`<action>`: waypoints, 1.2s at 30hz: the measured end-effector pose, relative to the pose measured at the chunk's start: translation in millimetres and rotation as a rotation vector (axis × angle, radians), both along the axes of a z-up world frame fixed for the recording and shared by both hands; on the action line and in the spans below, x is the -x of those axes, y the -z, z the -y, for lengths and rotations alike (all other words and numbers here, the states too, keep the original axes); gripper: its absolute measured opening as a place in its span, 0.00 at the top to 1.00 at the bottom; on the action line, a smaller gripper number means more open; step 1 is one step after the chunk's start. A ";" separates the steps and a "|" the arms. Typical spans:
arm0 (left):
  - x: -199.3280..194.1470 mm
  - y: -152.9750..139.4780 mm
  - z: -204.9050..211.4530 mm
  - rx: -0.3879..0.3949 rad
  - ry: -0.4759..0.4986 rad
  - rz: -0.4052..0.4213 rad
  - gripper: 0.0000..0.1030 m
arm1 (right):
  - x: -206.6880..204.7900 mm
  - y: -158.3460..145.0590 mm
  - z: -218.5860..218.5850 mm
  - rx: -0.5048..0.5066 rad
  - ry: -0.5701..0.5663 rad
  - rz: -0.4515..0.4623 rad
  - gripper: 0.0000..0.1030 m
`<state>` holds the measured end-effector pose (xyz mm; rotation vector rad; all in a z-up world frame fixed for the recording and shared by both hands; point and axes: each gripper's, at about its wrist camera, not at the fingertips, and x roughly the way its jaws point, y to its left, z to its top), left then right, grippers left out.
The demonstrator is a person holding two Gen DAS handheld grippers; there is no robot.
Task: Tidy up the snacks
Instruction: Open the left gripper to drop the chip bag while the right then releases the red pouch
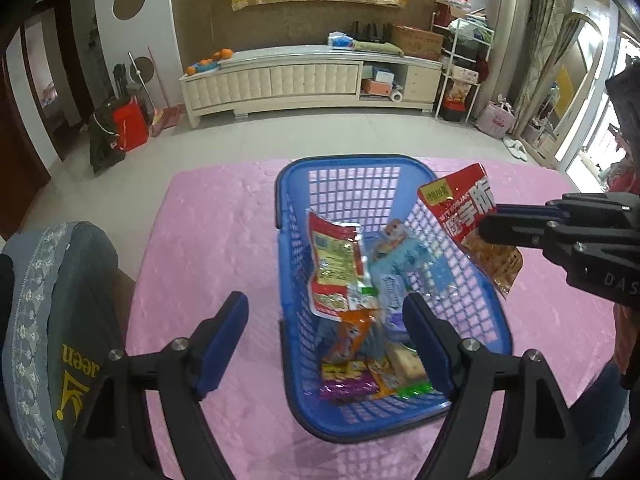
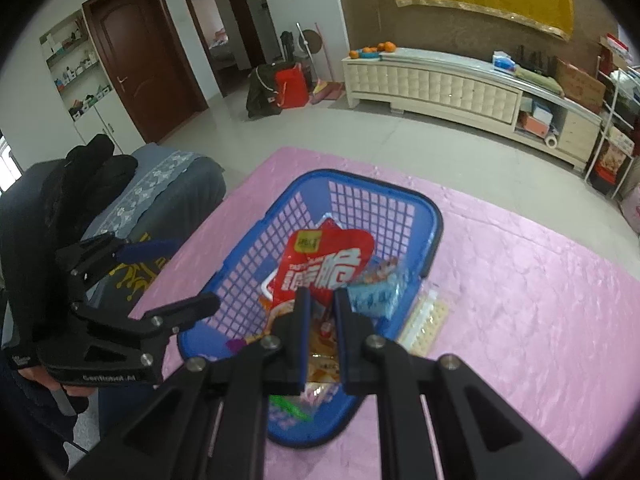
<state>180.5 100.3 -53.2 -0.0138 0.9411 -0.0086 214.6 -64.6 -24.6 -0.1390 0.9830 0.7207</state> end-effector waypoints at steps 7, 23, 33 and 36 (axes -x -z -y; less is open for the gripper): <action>-12.5 11.5 -18.5 0.017 -0.026 -0.017 0.24 | -23.9 25.6 -20.0 0.024 -0.013 -0.055 0.86; -9.8 17.6 -39.2 0.051 -0.073 -0.028 0.24 | -35.5 63.5 -33.0 0.155 0.006 -0.080 0.78; 7.4 1.8 -25.2 0.069 -0.045 0.000 0.24 | -28.7 26.8 -3.0 0.149 0.062 -0.064 0.30; 8.1 -5.7 -15.5 0.058 -0.026 0.012 0.24 | -33.3 21.9 13.8 0.141 0.104 -0.082 0.27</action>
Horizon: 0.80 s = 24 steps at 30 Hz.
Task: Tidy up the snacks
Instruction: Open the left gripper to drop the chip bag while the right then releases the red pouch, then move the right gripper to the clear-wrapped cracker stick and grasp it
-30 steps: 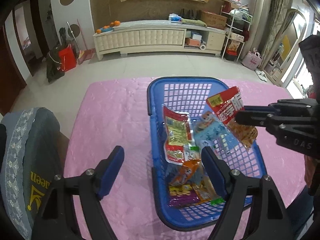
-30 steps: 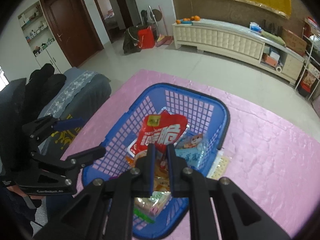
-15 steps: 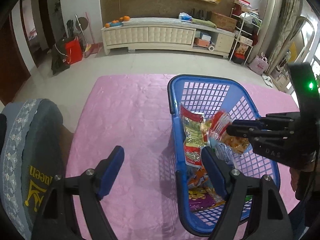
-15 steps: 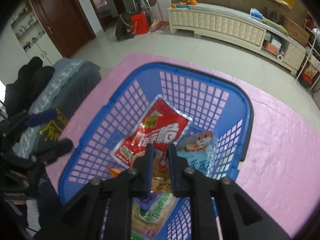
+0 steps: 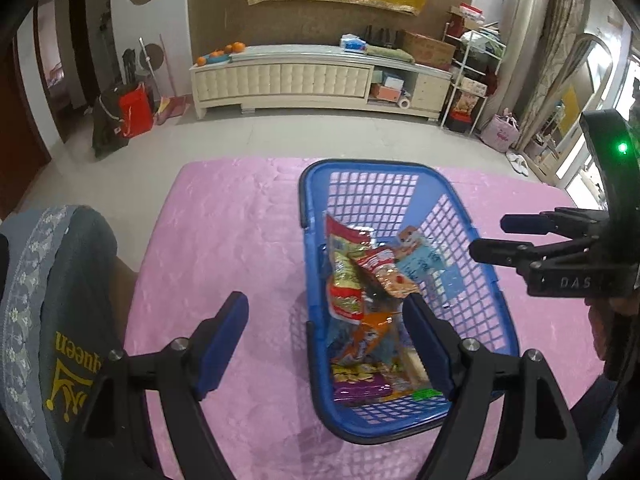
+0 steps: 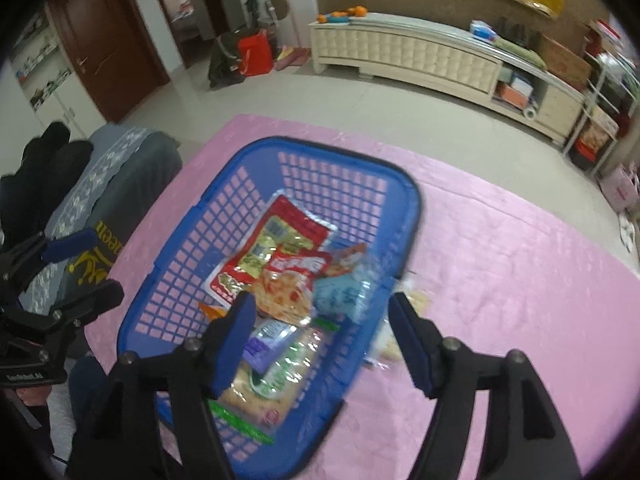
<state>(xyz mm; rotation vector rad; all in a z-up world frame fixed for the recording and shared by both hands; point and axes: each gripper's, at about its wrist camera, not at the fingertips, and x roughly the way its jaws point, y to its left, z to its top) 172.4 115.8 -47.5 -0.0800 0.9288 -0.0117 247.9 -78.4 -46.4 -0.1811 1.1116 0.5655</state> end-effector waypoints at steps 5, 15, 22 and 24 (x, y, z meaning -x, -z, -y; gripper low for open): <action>-8.5 -6.3 14.6 -0.006 0.021 -0.006 0.24 | -3.6 1.9 28.5 0.027 0.066 -0.019 0.25; -39.0 5.4 37.1 -0.049 0.002 -0.078 0.24 | -16.8 18.2 65.3 0.052 0.141 -0.041 0.25; -55.3 20.6 53.2 -0.036 0.024 -0.115 0.24 | -40.3 56.5 79.6 0.056 0.178 -0.133 0.25; -62.0 24.0 56.1 -0.027 0.031 -0.126 0.24 | -45.8 67.7 80.4 0.046 0.183 -0.160 0.25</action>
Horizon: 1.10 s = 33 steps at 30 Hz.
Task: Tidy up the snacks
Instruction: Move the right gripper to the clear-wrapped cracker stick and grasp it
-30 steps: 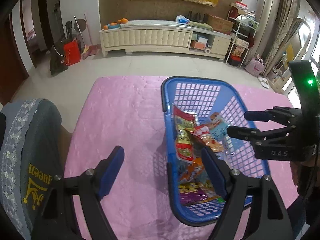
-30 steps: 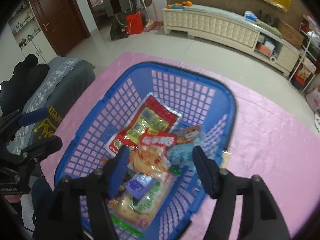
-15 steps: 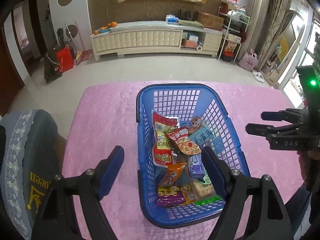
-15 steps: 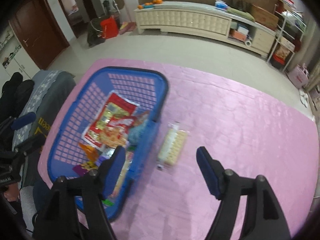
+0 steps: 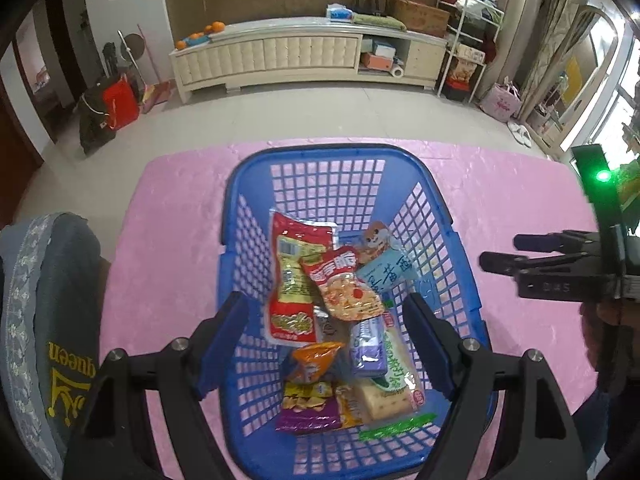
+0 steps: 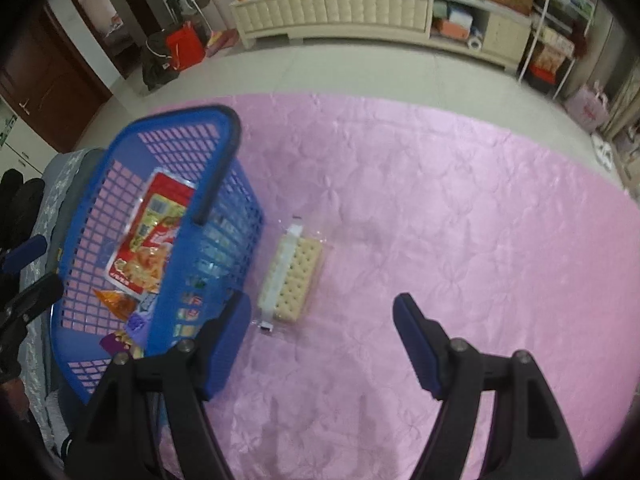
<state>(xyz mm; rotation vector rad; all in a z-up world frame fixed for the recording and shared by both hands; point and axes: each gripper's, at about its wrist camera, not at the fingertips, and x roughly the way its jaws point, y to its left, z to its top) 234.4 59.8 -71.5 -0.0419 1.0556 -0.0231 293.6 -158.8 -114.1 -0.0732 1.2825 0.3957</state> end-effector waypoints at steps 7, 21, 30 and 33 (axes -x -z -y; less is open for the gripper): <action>-20.3 11.4 2.3 0.028 -0.003 -0.028 0.24 | -17.7 37.2 -1.7 -0.063 0.024 -0.070 0.25; -33.8 29.1 -6.3 0.031 -0.013 -0.043 0.24 | -42.0 85.3 -23.4 -0.099 -0.021 -0.098 0.25; -39.6 36.6 3.6 0.032 0.005 -0.065 0.24 | -43.8 86.2 -43.7 0.021 -0.150 -0.037 0.25; -38.6 37.1 5.7 0.031 0.015 -0.070 0.24 | -44.5 84.4 -34.5 0.047 -0.139 -0.039 0.25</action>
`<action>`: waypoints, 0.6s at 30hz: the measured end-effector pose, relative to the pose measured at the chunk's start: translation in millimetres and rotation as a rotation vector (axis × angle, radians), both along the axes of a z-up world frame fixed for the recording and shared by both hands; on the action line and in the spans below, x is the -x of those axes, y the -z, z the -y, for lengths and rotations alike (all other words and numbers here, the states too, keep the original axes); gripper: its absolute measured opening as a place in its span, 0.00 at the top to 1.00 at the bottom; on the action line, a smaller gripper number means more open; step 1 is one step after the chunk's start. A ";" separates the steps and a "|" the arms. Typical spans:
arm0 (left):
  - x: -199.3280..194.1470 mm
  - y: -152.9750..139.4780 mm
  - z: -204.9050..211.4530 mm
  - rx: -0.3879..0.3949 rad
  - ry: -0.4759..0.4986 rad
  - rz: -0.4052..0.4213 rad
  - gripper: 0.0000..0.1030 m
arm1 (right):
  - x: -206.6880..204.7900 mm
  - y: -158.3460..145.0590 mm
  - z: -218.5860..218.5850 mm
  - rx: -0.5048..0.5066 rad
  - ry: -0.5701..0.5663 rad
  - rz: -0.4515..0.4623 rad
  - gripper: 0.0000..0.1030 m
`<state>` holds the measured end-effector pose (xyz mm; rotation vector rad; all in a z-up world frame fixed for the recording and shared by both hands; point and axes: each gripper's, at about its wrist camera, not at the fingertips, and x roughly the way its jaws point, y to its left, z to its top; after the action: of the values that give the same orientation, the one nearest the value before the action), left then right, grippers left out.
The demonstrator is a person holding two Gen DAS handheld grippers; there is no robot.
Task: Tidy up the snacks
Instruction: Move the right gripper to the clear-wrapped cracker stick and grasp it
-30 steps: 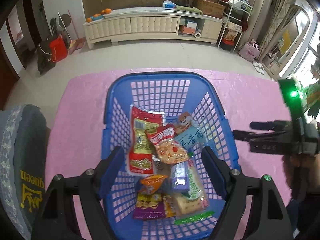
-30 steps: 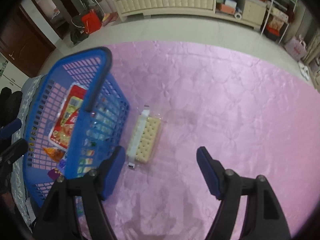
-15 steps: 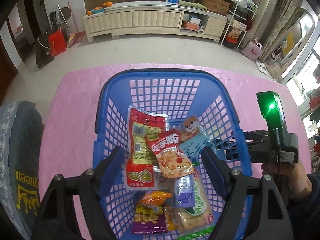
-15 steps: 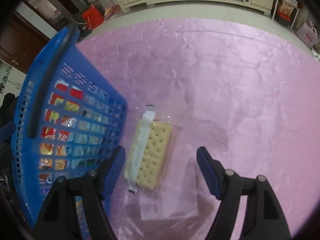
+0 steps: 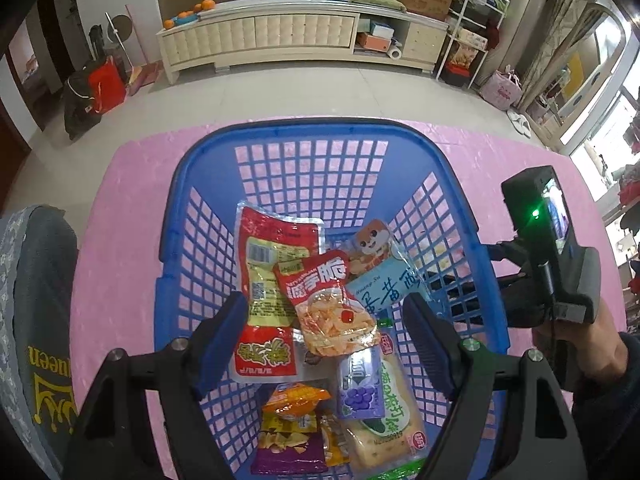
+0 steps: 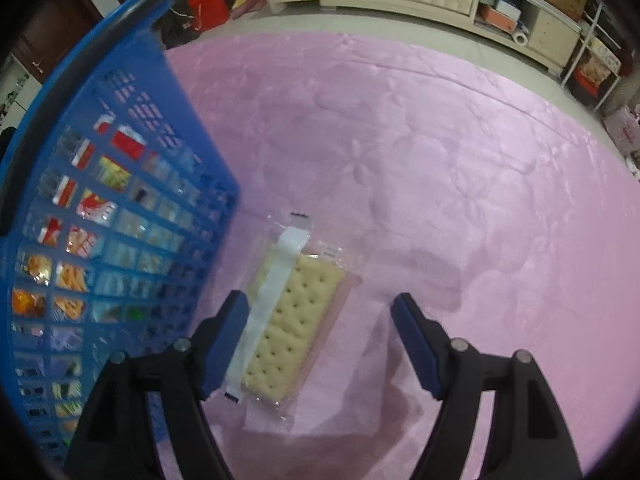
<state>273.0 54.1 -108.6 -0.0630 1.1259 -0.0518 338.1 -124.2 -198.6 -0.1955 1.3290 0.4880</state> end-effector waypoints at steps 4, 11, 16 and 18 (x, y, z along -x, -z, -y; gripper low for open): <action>0.2 -0.1 2.4 0.001 0.005 -0.004 0.24 | 1.0 -3.5 15.8 0.045 0.033 0.011 0.25; 0.6 3.3 4.3 -0.007 0.004 -0.009 0.24 | 10.1 -8.9 20.5 -0.007 0.064 -0.025 0.25; 6.5 1.0 -1.8 -0.009 -0.002 -0.001 0.24 | 25.4 -6.3 -6.6 0.008 0.035 -0.028 0.31; 9.4 -1.1 -5.8 -0.004 -0.008 0.002 0.24 | 35.1 -4.6 -13.1 0.075 0.005 0.021 0.45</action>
<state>263.6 59.8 -107.4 -0.0636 1.1233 -0.0426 303.0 -111.1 -194.0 -0.2592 1.3278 0.4311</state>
